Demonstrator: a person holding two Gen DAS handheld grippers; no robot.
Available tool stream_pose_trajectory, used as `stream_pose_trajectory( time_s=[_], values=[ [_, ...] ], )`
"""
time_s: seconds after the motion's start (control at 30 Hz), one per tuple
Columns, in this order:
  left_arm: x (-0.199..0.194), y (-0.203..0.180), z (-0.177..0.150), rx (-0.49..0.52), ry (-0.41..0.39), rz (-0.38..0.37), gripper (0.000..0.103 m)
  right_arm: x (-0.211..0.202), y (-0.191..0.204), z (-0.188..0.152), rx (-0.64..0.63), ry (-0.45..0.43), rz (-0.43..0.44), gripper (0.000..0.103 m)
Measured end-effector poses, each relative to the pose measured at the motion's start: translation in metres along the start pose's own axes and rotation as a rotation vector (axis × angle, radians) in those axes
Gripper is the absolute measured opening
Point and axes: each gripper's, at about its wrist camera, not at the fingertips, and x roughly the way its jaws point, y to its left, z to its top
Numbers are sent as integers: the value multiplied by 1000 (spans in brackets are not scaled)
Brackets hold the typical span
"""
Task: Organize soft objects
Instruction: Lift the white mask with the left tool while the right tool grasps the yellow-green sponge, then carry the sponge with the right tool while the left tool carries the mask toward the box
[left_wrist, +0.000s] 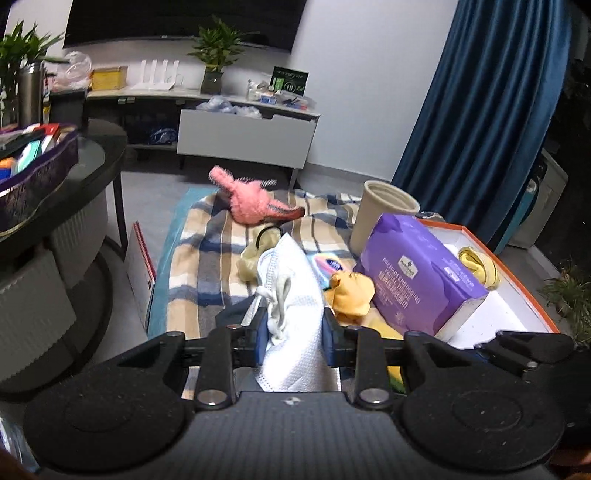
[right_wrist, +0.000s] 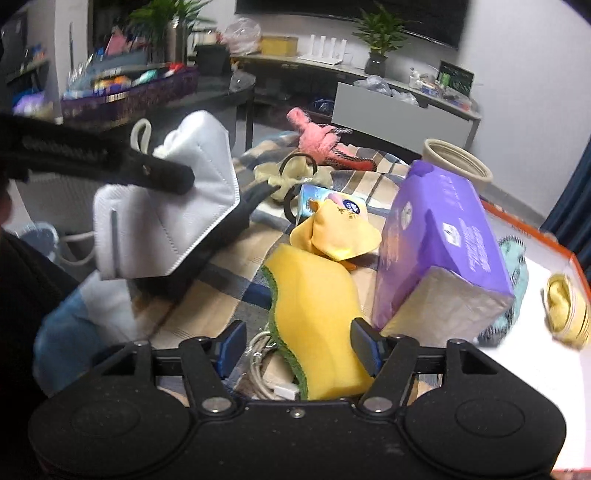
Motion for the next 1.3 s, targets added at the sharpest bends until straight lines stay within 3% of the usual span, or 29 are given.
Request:
stream_pose_trajectory(
  time_s=[0.07,0.13,0.2,0.27,0.33,0.53,0.73,1.3],
  values=[
    [-1,3,-2,-11,11,1,30,7,4,0,-47,2,-44,76],
    [-1,5,-4,-23,11,-1,30,14,4,1,-65,19,-87,67],
    [-3,7,-4,-31,9,-2,30,16,-4,3,-27,14,-83,64],
    [-3,7,-5,-35,8,1,30,13,-7,6,-13,-11,-82,52],
    [-3,9,-4,-44,6,13,30,7,-11,10,9,-39,-77,48],
    [-6,5,2,-73,-9,29,30,-25,-36,30,168,-150,38,47],
    [-13,-5,16,-88,-36,52,30,-54,-58,52,262,-234,86,47],
    [-12,-42,54,-33,-55,93,30,-91,-92,70,287,-319,42,47]
  ],
)
